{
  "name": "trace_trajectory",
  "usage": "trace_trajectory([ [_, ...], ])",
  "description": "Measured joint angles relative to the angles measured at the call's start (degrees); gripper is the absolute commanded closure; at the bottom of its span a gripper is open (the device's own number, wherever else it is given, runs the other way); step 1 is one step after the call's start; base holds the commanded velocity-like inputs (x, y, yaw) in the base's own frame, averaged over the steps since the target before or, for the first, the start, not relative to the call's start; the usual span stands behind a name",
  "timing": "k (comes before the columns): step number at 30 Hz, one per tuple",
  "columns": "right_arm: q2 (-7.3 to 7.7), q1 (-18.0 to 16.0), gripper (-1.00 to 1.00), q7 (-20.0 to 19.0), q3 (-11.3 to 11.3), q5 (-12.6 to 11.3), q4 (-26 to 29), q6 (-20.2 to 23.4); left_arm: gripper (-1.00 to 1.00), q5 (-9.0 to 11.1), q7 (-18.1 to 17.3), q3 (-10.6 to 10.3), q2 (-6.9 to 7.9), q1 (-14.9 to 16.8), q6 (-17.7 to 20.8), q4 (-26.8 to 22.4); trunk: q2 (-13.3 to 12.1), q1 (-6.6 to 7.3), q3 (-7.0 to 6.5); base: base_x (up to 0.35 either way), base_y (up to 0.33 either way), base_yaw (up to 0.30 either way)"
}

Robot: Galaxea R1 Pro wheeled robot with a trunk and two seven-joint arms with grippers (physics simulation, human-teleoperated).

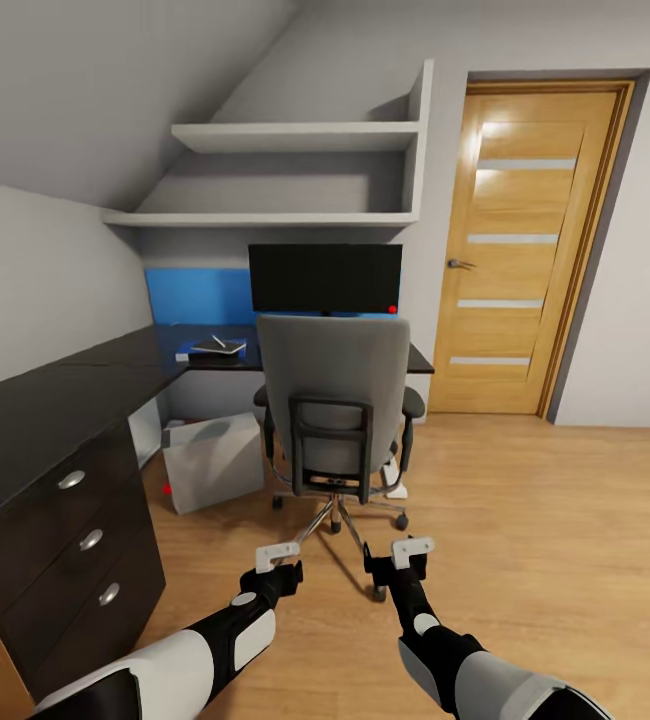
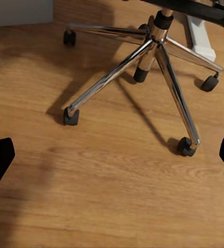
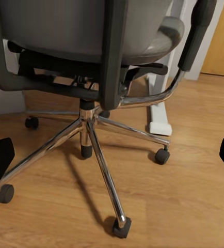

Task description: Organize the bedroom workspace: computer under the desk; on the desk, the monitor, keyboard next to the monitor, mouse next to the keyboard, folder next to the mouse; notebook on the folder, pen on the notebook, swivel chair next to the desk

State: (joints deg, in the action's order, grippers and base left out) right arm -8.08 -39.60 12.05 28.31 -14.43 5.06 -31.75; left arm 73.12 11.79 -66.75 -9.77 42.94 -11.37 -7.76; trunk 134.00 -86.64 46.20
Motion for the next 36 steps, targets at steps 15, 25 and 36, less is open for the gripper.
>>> trace_trajectory([
  [15,0.02,0.0,-1.0,0.0,0.0,-0.1,0.0,0.0,-1.0,0.0,0.0,0.0,0.0,0.0,3.2,0.0,-6.0,3.29,-2.69,0.0,0.0,0.0],
  [25,0.04,0.0,-1.0,0.0,0.0,-0.1,-0.5,0.0,-1.0,0.0,0.0,0.0,0.08,0.0,6.0,0.0,-10.0,5.49,-4.49,0.0,0.0,0.0],
  [36,0.07,0.0,-1.0,0.0,0.0,-0.1,-0.5,0.0,-1.0,0.0,0.0,0.0,0.09,0.0,6.0,0.0,-14.4,7.91,-6.46,0.0,0.0,0.0],
])
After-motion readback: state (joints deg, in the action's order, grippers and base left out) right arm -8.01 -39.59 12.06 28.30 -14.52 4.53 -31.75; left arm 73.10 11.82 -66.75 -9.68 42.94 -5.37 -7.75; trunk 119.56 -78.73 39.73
